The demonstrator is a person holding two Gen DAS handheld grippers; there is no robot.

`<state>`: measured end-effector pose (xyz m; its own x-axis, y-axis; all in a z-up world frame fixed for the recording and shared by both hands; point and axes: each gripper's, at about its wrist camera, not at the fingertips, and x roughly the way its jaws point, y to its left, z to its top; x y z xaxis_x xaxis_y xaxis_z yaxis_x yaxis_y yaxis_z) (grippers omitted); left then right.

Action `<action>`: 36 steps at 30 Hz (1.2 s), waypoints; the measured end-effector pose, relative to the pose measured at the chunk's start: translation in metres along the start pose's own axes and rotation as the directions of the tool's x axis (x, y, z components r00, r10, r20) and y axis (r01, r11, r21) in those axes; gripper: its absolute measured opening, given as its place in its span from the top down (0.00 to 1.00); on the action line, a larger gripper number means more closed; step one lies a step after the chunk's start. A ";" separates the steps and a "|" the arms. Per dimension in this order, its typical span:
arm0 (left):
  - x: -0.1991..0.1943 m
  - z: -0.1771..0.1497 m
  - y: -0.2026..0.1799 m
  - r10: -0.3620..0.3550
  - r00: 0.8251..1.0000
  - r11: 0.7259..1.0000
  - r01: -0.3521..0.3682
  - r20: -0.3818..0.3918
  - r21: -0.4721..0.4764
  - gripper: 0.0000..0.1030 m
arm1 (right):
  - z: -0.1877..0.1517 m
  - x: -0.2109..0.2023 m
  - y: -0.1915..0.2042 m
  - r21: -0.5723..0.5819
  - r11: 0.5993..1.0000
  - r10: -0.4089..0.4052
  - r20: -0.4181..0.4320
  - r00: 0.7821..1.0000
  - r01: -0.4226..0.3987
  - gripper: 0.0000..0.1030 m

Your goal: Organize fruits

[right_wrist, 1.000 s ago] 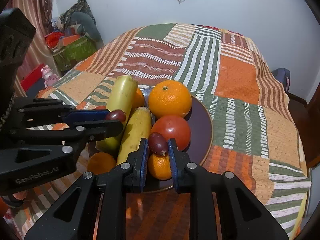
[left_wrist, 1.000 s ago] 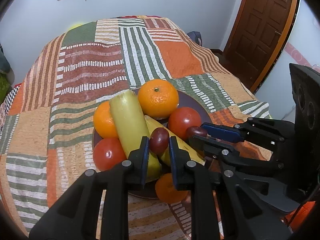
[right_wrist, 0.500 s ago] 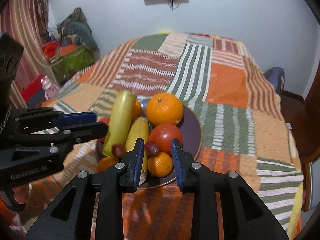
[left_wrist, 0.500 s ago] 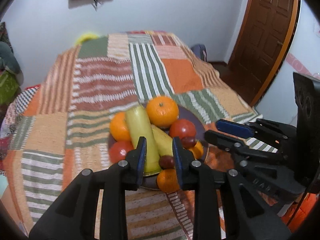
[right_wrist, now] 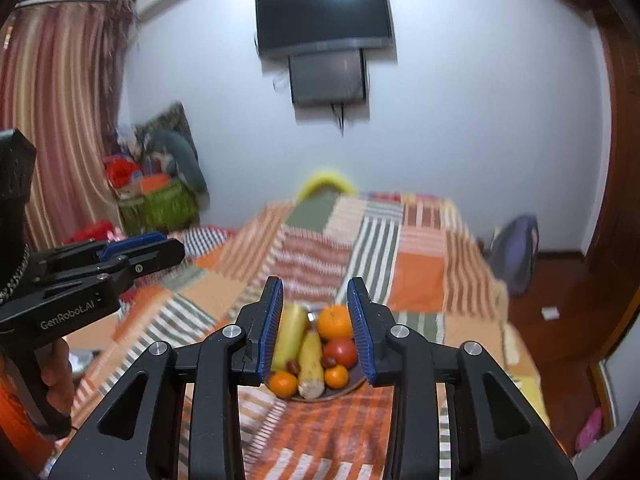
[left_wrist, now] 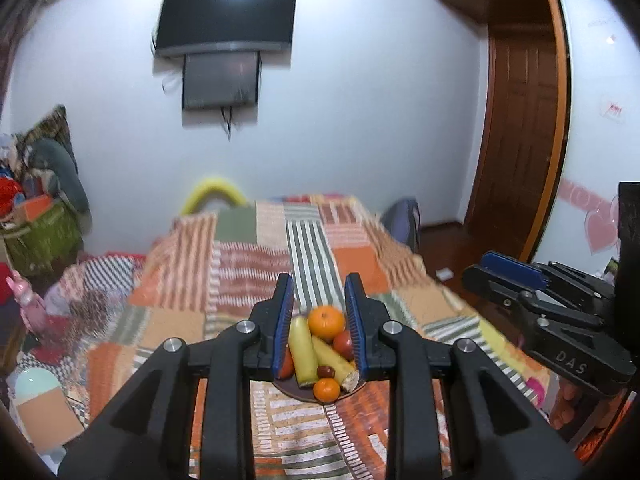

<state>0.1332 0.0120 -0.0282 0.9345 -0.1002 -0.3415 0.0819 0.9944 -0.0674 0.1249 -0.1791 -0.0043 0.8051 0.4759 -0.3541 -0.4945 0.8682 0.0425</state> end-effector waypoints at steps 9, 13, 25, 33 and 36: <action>-0.078 0.006 -0.013 0.033 0.988 0.999 -0.034 0.152 0.006 0.40 | 0.012 -0.068 0.022 0.017 1.000 -0.025 0.178 0.984 0.022 0.47; -0.092 0.003 -0.015 0.053 0.981 0.998 -0.056 0.186 0.007 0.23 | 0.008 -0.077 0.029 0.018 0.998 -0.064 0.214 0.975 0.061 0.26; -0.110 -0.008 -0.019 0.056 0.979 0.998 -0.058 0.197 0.006 0.01 | 0.003 -0.090 0.036 0.030 0.991 -0.131 0.247 0.960 0.127 0.00; -0.111 -0.013 -0.020 0.057 0.980 0.998 -0.060 0.192 0.010 0.01 | -0.003 -0.094 0.037 0.027 0.991 -0.131 0.240 0.962 0.128 0.00; -0.110 -0.012 -0.020 0.058 0.979 0.998 -0.061 0.193 0.010 0.00 | -0.004 -0.094 0.036 0.029 0.991 -0.131 0.237 0.963 0.128 0.00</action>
<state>0.0249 0.0024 -0.0007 0.9870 -0.0339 -0.1574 0.0284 0.9989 -0.0369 0.0305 -0.1929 0.0271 0.9175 0.3776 -0.1249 -0.3776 0.9256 0.0240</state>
